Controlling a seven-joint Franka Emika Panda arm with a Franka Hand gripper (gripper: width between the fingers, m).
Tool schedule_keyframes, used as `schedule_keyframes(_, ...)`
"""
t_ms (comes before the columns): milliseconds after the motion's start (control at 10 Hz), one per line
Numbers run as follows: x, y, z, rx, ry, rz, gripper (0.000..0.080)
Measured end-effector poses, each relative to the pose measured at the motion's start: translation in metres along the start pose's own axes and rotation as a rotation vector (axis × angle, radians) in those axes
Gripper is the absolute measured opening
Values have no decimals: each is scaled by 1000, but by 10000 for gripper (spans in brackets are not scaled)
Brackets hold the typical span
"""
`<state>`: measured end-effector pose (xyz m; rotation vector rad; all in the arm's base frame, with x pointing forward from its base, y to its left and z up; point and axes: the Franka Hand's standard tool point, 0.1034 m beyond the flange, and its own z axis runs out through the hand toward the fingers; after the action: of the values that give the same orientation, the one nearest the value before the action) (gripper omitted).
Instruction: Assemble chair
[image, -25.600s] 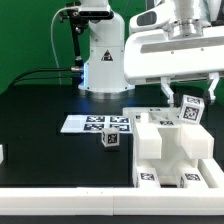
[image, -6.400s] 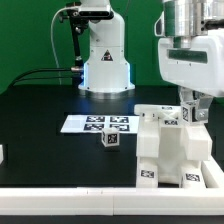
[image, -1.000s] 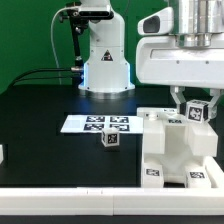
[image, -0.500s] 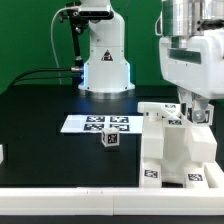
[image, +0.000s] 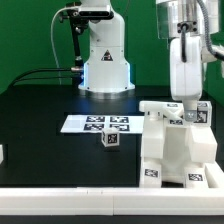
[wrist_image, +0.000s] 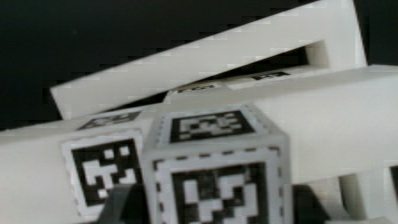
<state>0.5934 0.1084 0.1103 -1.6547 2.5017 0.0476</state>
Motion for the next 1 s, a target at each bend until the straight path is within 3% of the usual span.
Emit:
schedule_keyframes(600,0,1,1,-2,-2,20,284)
schedule_keyframes(800,0,1,2,-3,-1,-36,594)
schedule_keyframes(900,-1,2,2,-5,-1,-44,635)
schedule_keyframes(1000,-2,5,2,-25,18,-279,635)
